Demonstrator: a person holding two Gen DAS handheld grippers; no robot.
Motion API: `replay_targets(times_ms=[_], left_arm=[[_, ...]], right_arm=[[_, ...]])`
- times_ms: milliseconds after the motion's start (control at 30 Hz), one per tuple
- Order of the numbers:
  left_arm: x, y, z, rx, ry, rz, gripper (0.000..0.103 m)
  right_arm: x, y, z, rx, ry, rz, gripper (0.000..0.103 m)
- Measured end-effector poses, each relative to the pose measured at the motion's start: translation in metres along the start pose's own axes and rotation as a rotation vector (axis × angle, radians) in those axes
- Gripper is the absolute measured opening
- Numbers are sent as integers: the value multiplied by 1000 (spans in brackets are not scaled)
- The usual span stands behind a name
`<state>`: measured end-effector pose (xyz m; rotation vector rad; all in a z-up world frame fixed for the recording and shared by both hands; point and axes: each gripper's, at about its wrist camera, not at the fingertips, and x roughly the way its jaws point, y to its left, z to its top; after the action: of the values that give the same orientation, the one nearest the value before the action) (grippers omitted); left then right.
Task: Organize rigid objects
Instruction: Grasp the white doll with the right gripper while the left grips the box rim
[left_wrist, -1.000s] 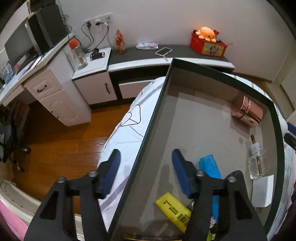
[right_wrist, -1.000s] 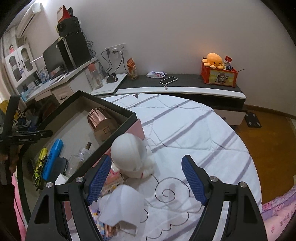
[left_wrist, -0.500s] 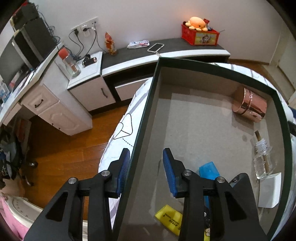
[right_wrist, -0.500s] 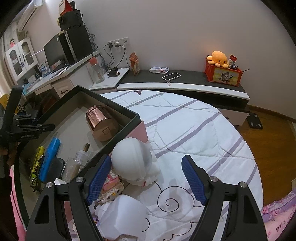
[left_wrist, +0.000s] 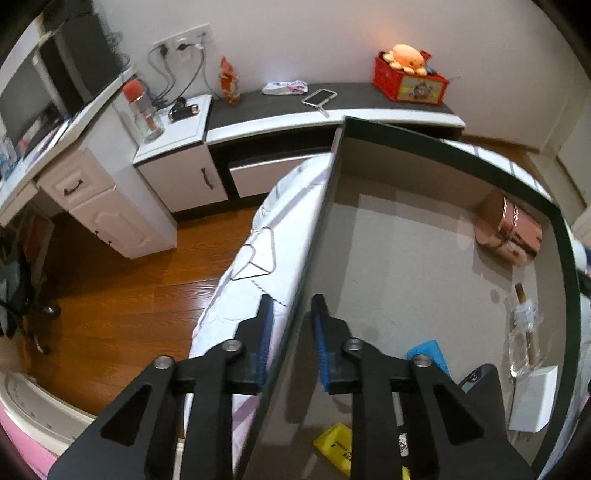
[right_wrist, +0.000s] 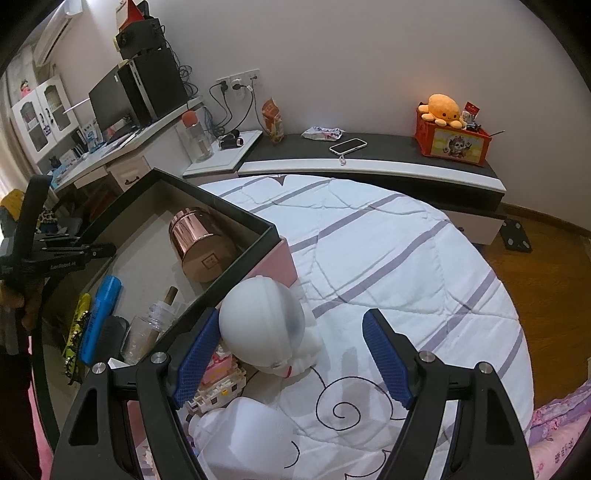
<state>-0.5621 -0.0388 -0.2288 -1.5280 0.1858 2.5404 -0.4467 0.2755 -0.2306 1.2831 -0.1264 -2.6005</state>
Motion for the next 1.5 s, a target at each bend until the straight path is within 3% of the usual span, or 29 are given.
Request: replay_targets(times_ms=[67, 133, 367, 733, 1500], left_arm=[[-2, 5, -1, -30, -8, -36, 16], [-2, 6, -2, -40, -10, -48, 16], [-2, 15, -4, -79, -22, -112, 15], [-9, 12, -6, -63, -50, -90, 13], [-23, 17, -20, -47, -122, -114, 11]], right_arm=[[-1, -1, -1, 10, 3, 39, 62], [-2, 1, -1, 6, 1, 45, 56], [-3, 4, -2, 6, 5, 51, 46], [-12, 3, -9, 15, 2, 53, 46], [-18, 5, -16, 22, -5, 27, 46]])
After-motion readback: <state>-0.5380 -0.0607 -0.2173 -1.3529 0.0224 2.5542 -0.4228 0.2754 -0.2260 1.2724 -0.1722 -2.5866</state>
